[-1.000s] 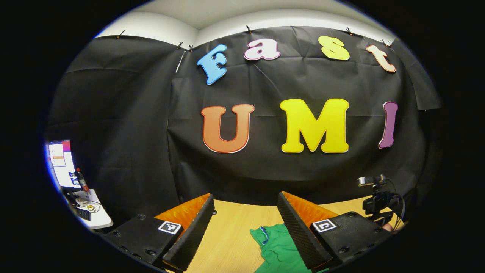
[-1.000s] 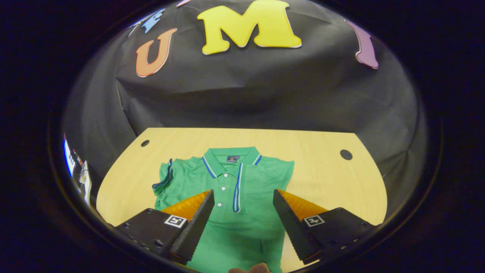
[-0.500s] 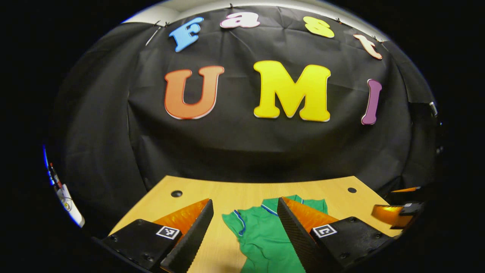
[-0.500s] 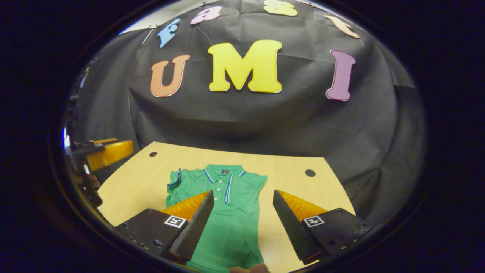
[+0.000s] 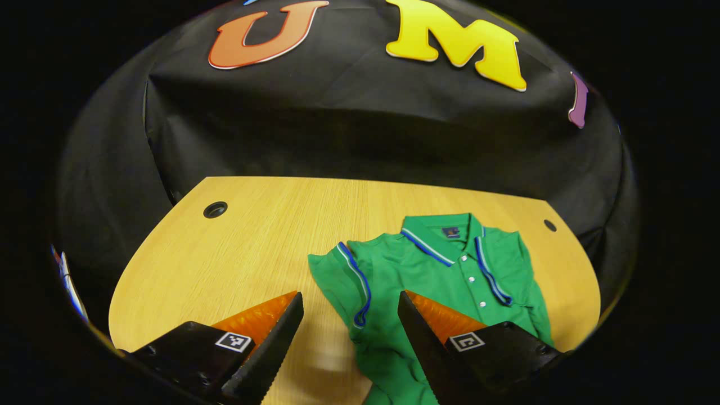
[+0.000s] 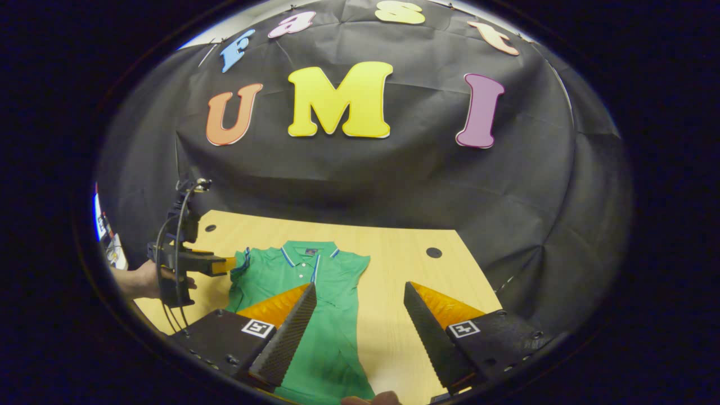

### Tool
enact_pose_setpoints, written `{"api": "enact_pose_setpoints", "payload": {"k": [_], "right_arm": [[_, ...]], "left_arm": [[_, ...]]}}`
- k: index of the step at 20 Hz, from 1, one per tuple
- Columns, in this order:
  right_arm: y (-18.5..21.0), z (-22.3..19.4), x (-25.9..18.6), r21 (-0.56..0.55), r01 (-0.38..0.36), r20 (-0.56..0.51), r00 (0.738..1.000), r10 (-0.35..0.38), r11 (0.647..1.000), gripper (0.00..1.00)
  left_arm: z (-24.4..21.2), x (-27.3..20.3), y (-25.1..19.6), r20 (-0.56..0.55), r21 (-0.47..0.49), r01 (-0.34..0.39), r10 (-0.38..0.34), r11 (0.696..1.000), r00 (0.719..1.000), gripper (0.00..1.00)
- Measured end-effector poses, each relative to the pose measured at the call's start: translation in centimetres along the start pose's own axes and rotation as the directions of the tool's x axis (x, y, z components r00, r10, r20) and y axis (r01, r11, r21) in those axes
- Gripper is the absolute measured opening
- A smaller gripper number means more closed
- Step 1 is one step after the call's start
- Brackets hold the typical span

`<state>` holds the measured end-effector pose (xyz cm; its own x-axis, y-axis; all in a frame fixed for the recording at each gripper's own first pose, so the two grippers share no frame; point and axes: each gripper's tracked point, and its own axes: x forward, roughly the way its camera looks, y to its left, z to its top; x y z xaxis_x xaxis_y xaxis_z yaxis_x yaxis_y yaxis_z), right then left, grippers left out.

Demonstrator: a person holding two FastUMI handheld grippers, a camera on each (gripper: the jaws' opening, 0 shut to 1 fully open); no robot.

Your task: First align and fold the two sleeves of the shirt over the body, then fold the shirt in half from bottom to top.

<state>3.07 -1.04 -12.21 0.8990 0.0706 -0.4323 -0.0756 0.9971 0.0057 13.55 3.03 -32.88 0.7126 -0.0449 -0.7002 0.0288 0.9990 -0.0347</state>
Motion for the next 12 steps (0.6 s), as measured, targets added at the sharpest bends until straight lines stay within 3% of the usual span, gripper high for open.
{"api": "enact_pose_setpoints", "payload": {"k": [8, 9, 11, 12], "right_arm": [[-0.6, -0.8, 1.0, 0.009, 0.013, -0.045, 0.999, -0.012, 1.0, 0.96], [-0.5, -0.9, 1.1, 0.005, 0.015, -0.045, 0.999, -0.014, 1.0, 0.96], [-0.3, -0.7, 1.1, -0.004, 0.011, -0.039, 0.999, -0.011, 1.0, 0.96], [-0.1, -0.9, 1.2, -0.006, 0.004, -0.042, 0.999, -0.004, 1.0, 0.96]], "left_arm": [[-2.2, 4.0, 0.6, -0.087, 0.028, -0.009, 0.012, 1.0, 0.996, 1.0], [-2.5, 4.1, 0.6, -0.094, 0.017, -0.008, 0.01, 1.0, 0.995, 0.94], [-2.9, 4.1, 0.6, -0.119, -0.007, 0.004, -0.005, 1.0, 0.993, 0.71], [-2.9, 4.0, 0.6, -0.116, -0.021, 0.008, -0.01, 1.0, 0.993, 0.64]]}}
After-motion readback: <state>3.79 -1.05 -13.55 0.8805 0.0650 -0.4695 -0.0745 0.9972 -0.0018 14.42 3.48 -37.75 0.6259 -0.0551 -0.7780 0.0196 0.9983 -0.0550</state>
